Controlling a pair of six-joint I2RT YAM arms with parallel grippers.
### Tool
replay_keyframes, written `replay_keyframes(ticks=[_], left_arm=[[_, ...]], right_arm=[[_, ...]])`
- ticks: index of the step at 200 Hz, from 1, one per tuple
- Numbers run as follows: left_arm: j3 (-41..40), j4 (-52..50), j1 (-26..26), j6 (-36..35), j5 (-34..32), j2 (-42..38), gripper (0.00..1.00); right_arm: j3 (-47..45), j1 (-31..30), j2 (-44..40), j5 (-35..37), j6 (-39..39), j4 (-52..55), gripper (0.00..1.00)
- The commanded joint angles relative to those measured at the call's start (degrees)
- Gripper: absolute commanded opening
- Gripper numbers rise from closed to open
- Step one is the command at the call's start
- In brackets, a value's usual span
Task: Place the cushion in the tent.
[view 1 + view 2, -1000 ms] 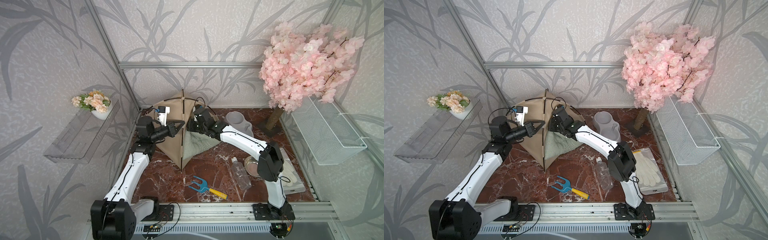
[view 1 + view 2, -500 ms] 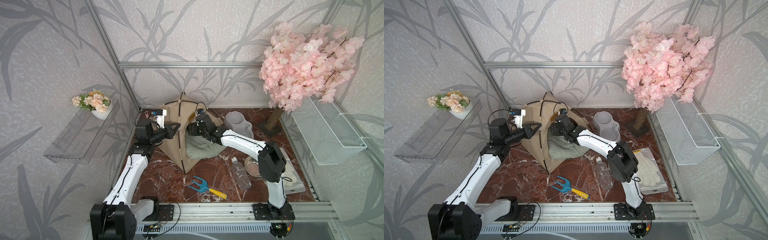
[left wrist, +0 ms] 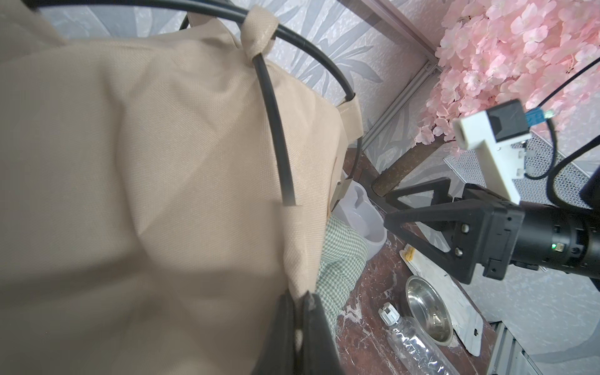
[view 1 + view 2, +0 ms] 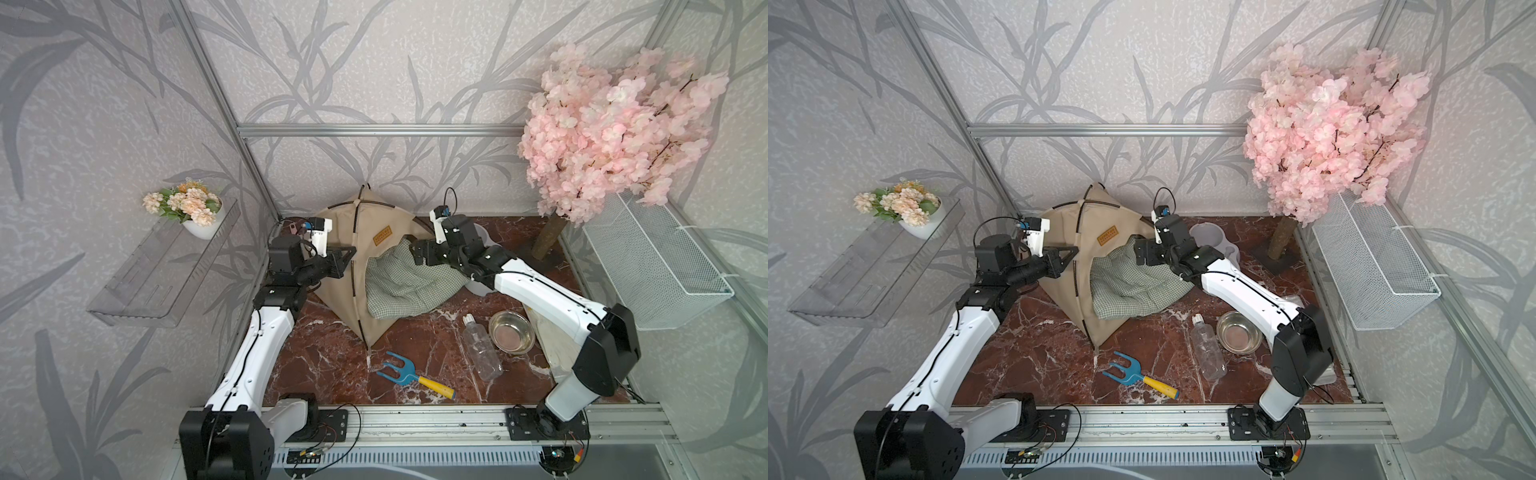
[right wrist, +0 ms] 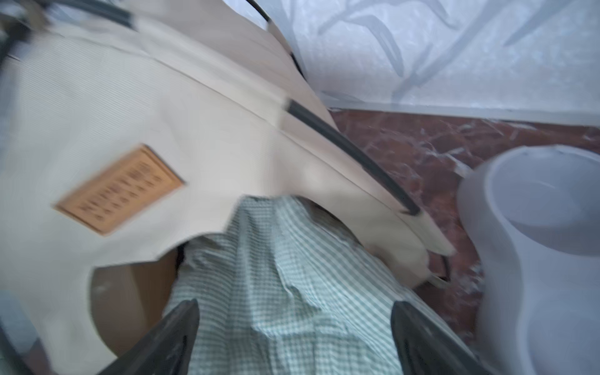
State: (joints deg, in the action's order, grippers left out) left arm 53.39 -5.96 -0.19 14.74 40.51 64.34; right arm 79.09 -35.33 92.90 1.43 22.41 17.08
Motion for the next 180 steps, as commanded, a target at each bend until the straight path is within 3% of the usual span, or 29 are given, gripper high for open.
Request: replay_keyframes(ticks=[1,41,83,96,120,136,148,180], left_arm=[[-0.04,-4.18,-0.92,-2.98,-2.05,-0.18,0.00],[1.26,-6.15,-1.07,-4.90,-3.98,0.70,0.00],[0.34,-5.07,-1.12,-3.93,-2.97,0.45,0.00],[-0.15,-4.45,-1.05,-3.70,-2.25,0.44,0.00],[-0.94,-3.35,-0.74,-2.52,-0.62,0.09,0.00],[-2.40,-0.55,-0.18,-0.29,1.48,-0.48,0.00],[-3.54,1.59,0.26,1.48,2.91,-0.70,0.00],[-6.20,4.86,1.30,4.50,3.87,-1.66,0.00]], right_arm=[[-6.82,5.28,-2.40,-6.25,-2.39,5.26,0.96],[-12.88,9.53,-1.62,-12.64,-5.36,0.18,0.96],[-8.56,10.44,8.05,-20.15,-5.85,-4.62,0.91],[-7.57,9.85,9.47,-23.00,-4.78,-5.47,0.79],[-8.12,7.15,6.85,-23.79,0.31,-6.11,0.39],[-9.62,3.37,2.27,-23.84,4.30,-9.84,0.22],[-9.48,-0.10,0.79,-20.73,5.75,-11.49,0.13],[-5.05,-6.63,4.36,-15.74,9.71,-11.71,0.09]])
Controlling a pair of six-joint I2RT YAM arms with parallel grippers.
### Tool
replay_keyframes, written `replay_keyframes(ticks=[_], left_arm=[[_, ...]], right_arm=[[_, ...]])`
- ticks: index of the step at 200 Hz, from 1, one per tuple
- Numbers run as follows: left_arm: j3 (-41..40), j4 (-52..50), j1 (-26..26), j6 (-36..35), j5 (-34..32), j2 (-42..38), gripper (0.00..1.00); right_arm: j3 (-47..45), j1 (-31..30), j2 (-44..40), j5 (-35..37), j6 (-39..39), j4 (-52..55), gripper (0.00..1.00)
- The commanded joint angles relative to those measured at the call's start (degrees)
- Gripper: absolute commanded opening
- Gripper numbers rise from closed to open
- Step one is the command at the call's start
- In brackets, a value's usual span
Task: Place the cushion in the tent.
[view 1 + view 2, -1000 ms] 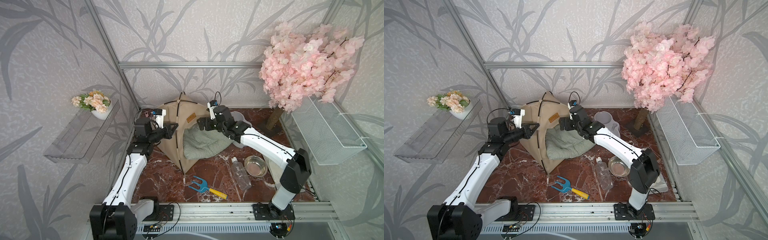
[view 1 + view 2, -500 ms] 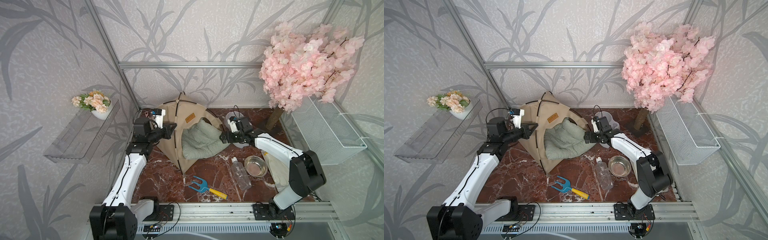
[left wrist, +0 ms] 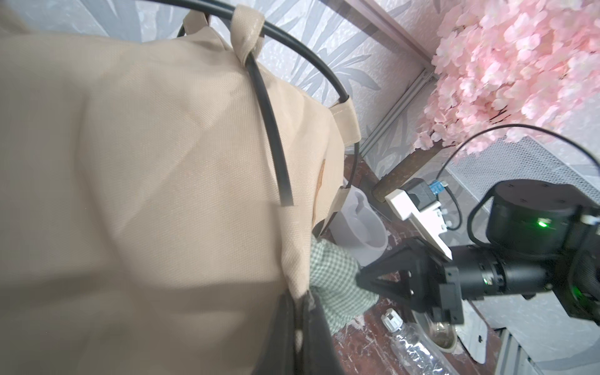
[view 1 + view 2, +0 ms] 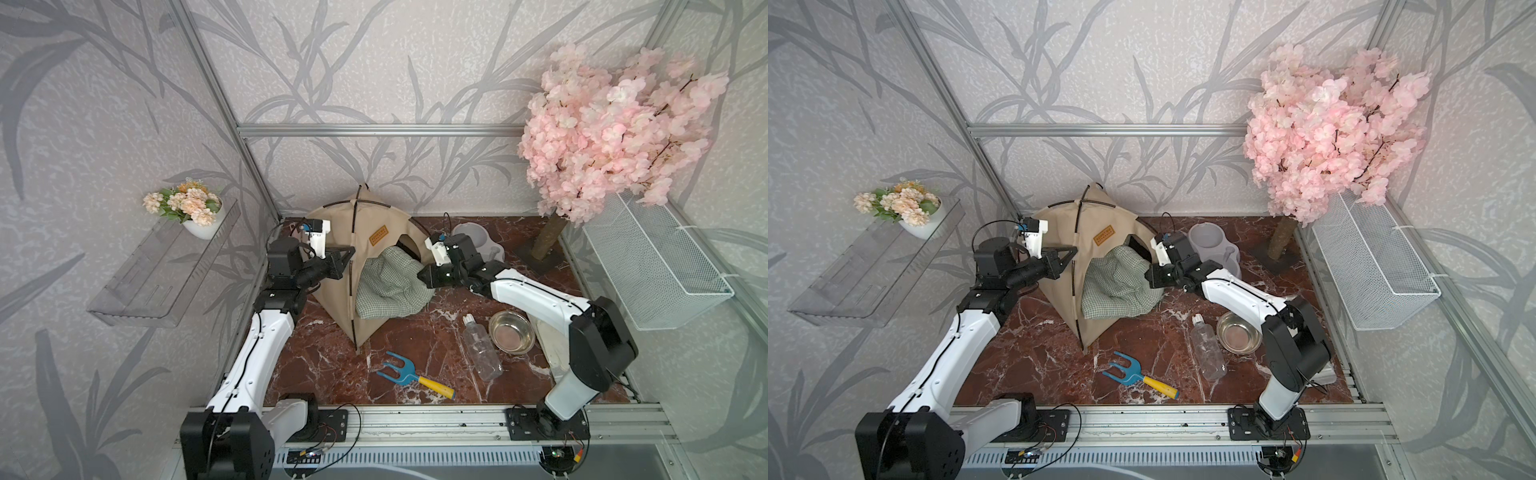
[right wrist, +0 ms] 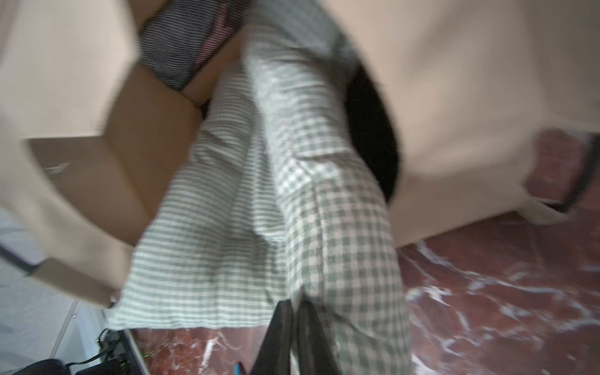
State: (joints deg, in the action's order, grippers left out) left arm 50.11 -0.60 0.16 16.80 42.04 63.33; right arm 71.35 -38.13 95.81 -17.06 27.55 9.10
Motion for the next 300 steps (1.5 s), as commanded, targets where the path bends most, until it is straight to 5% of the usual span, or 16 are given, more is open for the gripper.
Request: replay_keyframes(ticks=[1,17,56,101,121,132,167,192,219,254,286,300], left_arm=[[-2.96,-0.52,0.97,2.49,2.30,-0.70,0.00],[-3.84,-0.58,1.55,2.53,2.17,-1.22,0.00],[-5.13,-2.16,1.82,1.37,1.02,-1.72,0.00],[-3.35,-5.56,1.68,-1.24,-0.99,-1.23,0.00],[-2.57,-6.67,1.68,-1.86,-1.49,-0.85,0.00],[-1.91,-8.38,1.60,-3.16,-2.44,-1.18,0.00],[-2.24,-9.54,0.71,-4.43,-2.15,-2.03,0.00],[-2.84,-8.86,0.71,-4.24,-1.19,-1.90,0.00],[-3.39,-7.66,0.71,-3.61,-0.75,-1.50,0.00],[-3.79,-7.58,0.71,-3.61,-0.69,-1.37,0.00],[-4.00,-7.41,0.88,-3.00,-0.33,-1.81,0.00],[-4.59,-6.70,0.98,-2.50,0.16,-2.28,0.00]], right_arm=[[2.72,-4.03,1.47,2.83,4.64,-3.78,0.09],[4.35,-7.67,5.66,5.59,4.52,-3.79,0.14],[3.92,-11.16,12.54,1.51,4.85,-7.61,0.46],[-1.76,-16.13,3.23,3.37,-7.24,-6.57,0.79],[-0.26,-18.26,1.39,13.25,-13.26,0.89,0.85],[-2.10,-14.89,-1.23,16.74,-11.87,2.82,0.86],[-13.01,3.40,-8.29,7.70,-5.95,-5.01,0.93],[-11.98,9.02,-8.49,9.56,-7.48,-2.11,0.97],[-10.11,12.73,-3.11,3.90,-6.11,-2.65,1.00],[-8.76,12.35,4.15,-10.68,-0.32,-11.03,0.88],[-6.55,5.43,2.15,-9.47,3.40,-12.54,0.35],[-4.65,0.32,0.13,-5.93,1.97,-11.39,0.24]])
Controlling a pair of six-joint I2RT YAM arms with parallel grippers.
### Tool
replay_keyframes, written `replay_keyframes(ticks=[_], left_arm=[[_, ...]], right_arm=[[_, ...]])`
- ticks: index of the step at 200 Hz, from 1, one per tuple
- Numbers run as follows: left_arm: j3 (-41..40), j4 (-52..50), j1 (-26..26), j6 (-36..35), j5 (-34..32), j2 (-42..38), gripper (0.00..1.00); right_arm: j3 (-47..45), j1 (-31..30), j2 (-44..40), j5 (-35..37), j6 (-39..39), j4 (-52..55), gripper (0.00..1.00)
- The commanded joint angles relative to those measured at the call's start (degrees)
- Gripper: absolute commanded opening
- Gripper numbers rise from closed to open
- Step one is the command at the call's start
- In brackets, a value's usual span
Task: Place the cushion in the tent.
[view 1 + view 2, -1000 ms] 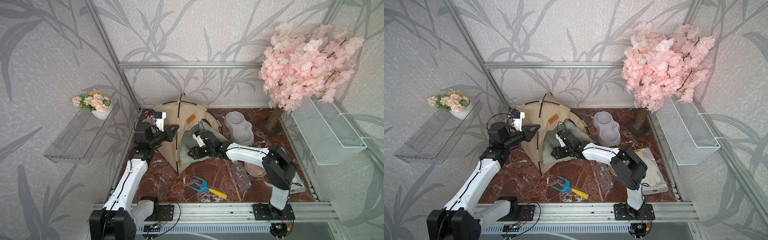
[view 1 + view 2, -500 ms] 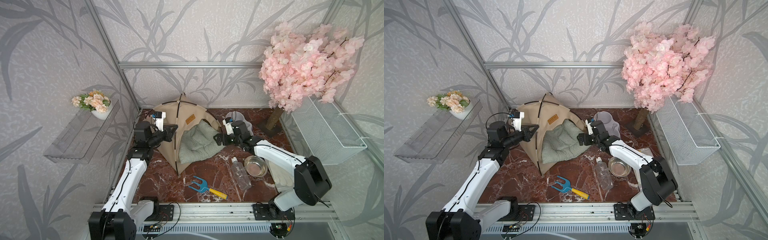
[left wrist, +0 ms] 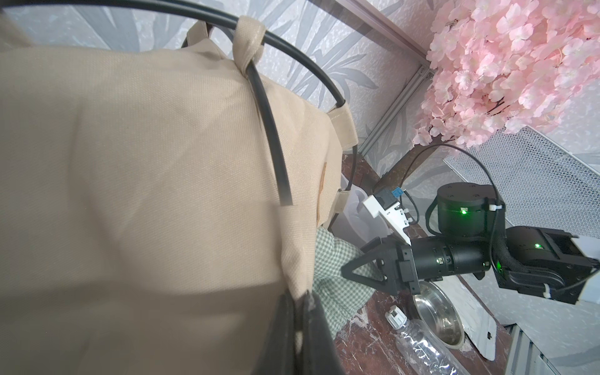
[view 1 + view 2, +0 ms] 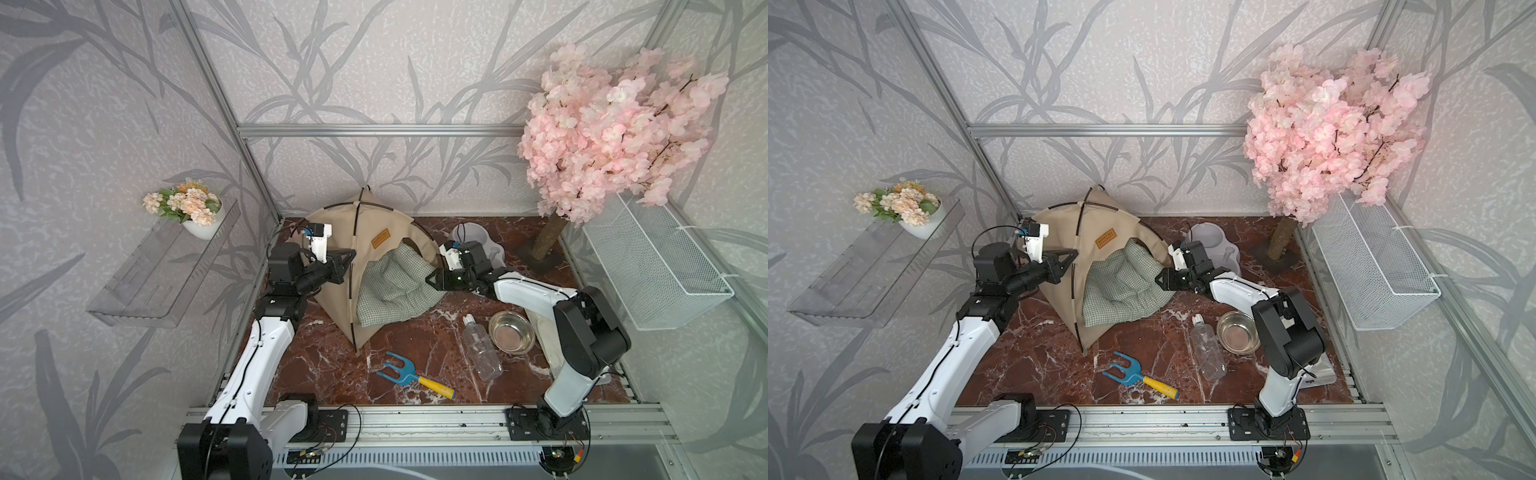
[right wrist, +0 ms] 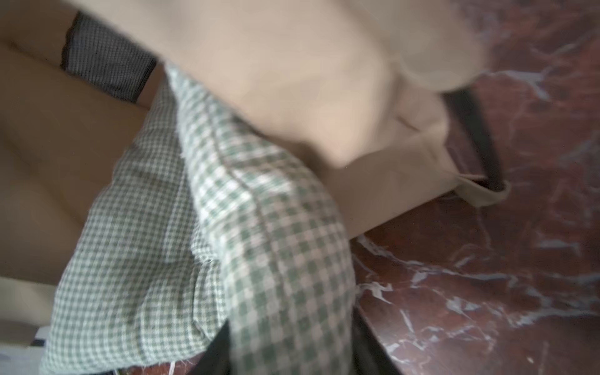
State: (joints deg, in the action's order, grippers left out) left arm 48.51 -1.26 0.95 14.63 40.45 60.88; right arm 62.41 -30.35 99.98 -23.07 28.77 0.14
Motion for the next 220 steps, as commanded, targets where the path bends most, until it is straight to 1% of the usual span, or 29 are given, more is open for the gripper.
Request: replay_keyframes(ticks=[1,16,26,37,47,66,84,98,104,109,120,134,146,157,167,181,185,208,220], left_arm=[[-3.08,-5.95,0.23,-0.28,1.84,0.14,0.00],[-3.98,-4.62,0.53,0.52,2.85,0.03,0.00],[-4.36,-4.84,0.73,0.42,2.76,-0.17,0.00],[-4.79,-5.19,0.89,0.16,2.50,-0.40,0.00],[-5.24,-5.49,0.85,-0.25,2.25,-0.74,0.00],[-5.34,-6.52,0.89,-0.95,1.93,-0.90,0.00],[-4.68,-7.51,0.81,-1.76,0.97,-0.55,0.00],[-4.09,-7.47,0.78,-1.57,0.44,0.05,0.00],[-3.92,-7.21,0.78,-1.37,0.29,0.26,0.00],[-3.71,-6.95,0.76,-1.28,0.10,0.46,0.00],[-3.43,-6.59,0.81,-0.80,-0.02,0.72,0.00],[-2.83,-6.39,0.88,-0.51,-0.21,0.89,0.00],[-2.22,-6.56,0.88,-0.42,-0.37,0.99,0.00],[-1.78,-6.64,0.84,-0.19,-0.35,1.08,0.00],[-1.32,-6.65,0.97,0.19,-0.16,1.17,0.00],[-0.59,-6.65,1.38,0.78,0.70,1.18,0.00],[-0.31,-6.77,1.47,0.98,0.85,1.20,0.00],[1.37,-8.48,2.36,1.36,1.71,1.52,0.00],[2.15,-9.96,2.94,1.45,2.15,1.99,0.00]], right_arm=[[4.43,-7.85,-4.03,0.19,0.58,-2.34,0.24],[7.41,-13.07,-2.70,2.10,-1.94,-0.35,0.24],[9.13,-15.86,0.92,2.53,-3.79,0.84,0.26],[10.57,-18.03,3.98,3.55,-4.72,1.18,0.26],[10.65,-19.41,6.42,2.43,-5.32,-1.08,0.28],[10.57,-21.21,9.79,-0.69,-6.02,-5.09,0.38],[7.92,-21.25,10.15,-3.24,-4.80,-11.38,0.52],[6.06,-21.29,9.82,-4.51,-4.80,-13.96,0.64],[5.64,-21.24,9.71,-4.68,-5.31,-13.95,0.68],[5.52,-22.97,9.66,-4.63,-5.84,-13.56,0.72],[5.71,-23.38,9.94,-4.04,-7.55,-11.27,0.78],[7.62,-24.05,11.22,-0.03,-9.91,-5.67,0.81],[10.98,-24.88,13.24,5.33,-12.04,1.60,0.81],[14.18,-25.43,15.37,10.77,-12.48,7.37,0.79],[16.48,-25.51,17.04,14.19,-11.92,10.98,0.77],[18.51,-25.53,18.09,18.53,-11.25,13.78,0.71],[18.80,-25.55,18.14,19.87,-11.21,14.37,0.69],[18.71,-25.46,16.91,28.77,-14.00,13.96,0.40],[17.74,-25.36,15.99,31.60,-15.99,11.48,0.31]])
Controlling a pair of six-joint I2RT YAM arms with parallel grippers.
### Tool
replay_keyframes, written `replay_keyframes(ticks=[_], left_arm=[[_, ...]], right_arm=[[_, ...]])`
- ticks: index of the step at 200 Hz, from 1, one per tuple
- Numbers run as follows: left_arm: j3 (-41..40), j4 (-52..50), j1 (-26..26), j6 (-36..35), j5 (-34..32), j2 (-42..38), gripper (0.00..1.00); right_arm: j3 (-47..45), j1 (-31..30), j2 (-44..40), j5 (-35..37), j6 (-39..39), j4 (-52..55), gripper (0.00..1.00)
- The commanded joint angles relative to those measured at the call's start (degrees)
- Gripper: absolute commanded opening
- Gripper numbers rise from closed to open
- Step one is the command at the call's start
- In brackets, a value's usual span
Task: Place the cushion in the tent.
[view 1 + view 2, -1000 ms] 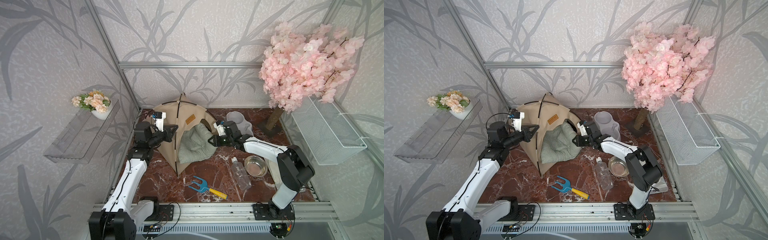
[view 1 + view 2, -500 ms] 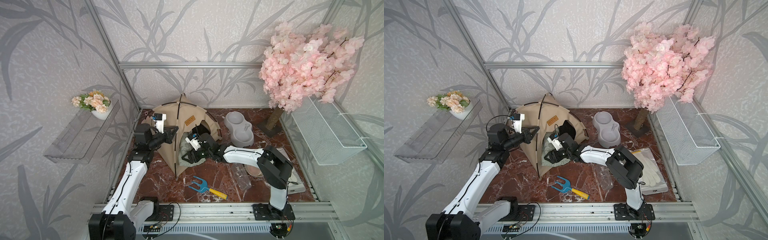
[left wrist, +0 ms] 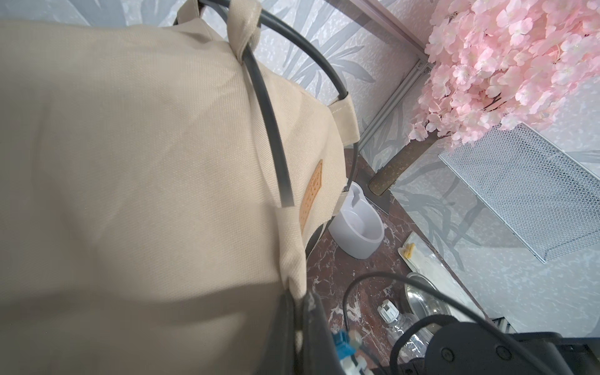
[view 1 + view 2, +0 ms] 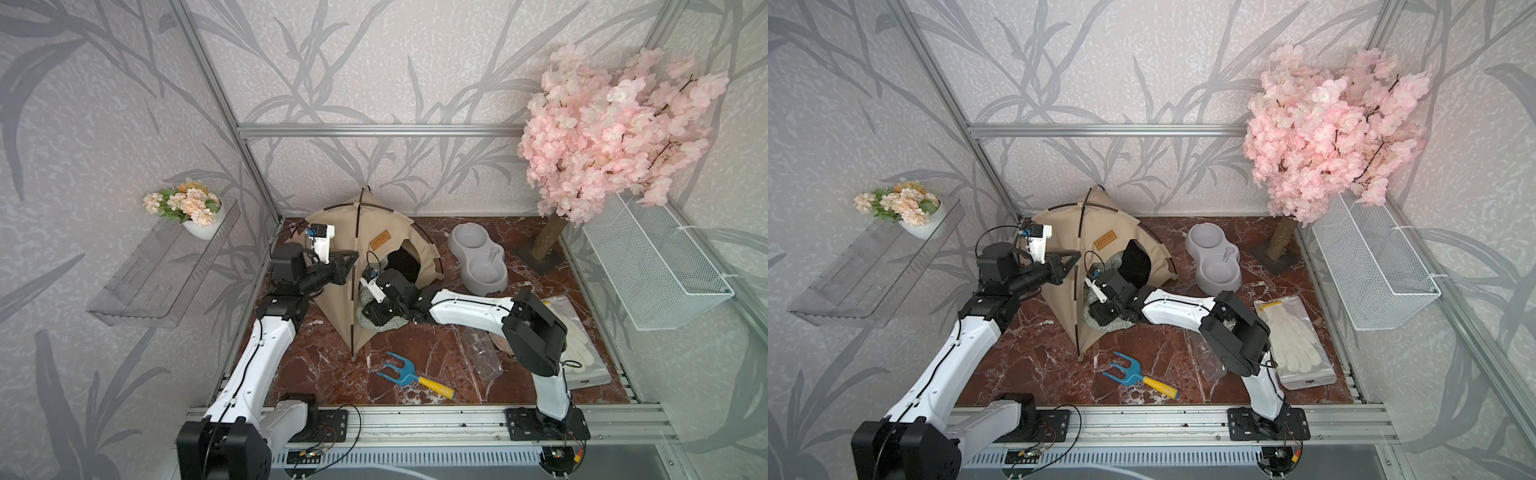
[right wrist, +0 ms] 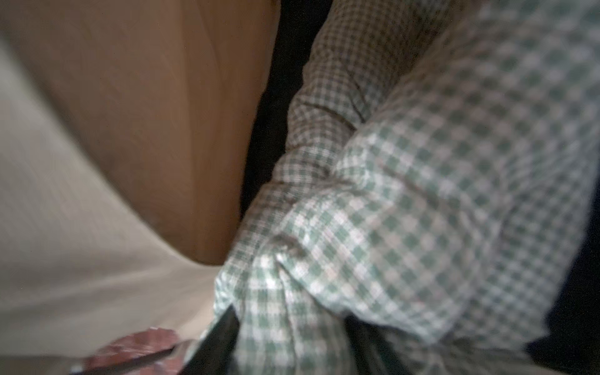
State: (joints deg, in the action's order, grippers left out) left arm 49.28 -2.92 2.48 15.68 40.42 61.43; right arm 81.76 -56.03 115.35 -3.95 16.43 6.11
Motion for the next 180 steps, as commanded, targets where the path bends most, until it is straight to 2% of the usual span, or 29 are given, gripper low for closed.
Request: replay_keyframes(ticks=[1,26,42,53,69,84,102,114,133,145,180], left_arm=[[1.47,-8.45,1.44,0.36,2.23,1.52,0.00],[2.74,-11.46,1.84,0.49,2.25,1.90,0.00],[3.64,-12.39,1.87,1.09,3.08,1.35,0.00],[4.30,-12.25,1.96,1.66,4.46,0.76,0.00],[5.15,-10.38,2.22,3.56,7.16,-0.46,0.00],[6.10,-9.97,2.52,4.25,8.91,-0.95,0.00],[6.21,-8.82,2.66,4.71,11.47,-1.26,0.00],[5.84,-8.25,2.77,4.87,12.56,-1.63,0.00],[5.46,-7.68,2.74,5.03,13.66,-1.92,0.00],[5.06,-6.89,2.74,5.49,13.91,-2.25,0.00],[6.39,-9.24,2.46,3.55,11.75,-2.27,0.00]], right_arm=[[-1.69,0.36,0.51,12.65,-3.92,5.24,0.31],[-3.21,1.05,-2.46,14.16,-9.86,0.72,0.13],[-8.70,1.27,-7.07,13.16,-16.02,-9.84,0.00],[-13.45,1.51,-10.19,11.81,-21.83,-20.70,0.00],[-17.67,2.49,-12.77,6.35,-29.27,-31.73,0.00],[-19.15,3.65,-14.02,-0.56,-31.62,-38.99,0.00],[-18.87,6.90,-14.33,-10.03,-29.73,-44.01,0.00],[-18.39,7.78,-14.19,-13.90,-28.31,-47.26,0.00],[-16.81,10.21,-12.23,-18.94,-19.49,-51.65,0.00],[-16.24,11.81,-9.16,-19.43,-13.98,-54.34,0.00],[-18.70,13.32,-5.34,-17.18,-4.93,-50.43,0.00]])
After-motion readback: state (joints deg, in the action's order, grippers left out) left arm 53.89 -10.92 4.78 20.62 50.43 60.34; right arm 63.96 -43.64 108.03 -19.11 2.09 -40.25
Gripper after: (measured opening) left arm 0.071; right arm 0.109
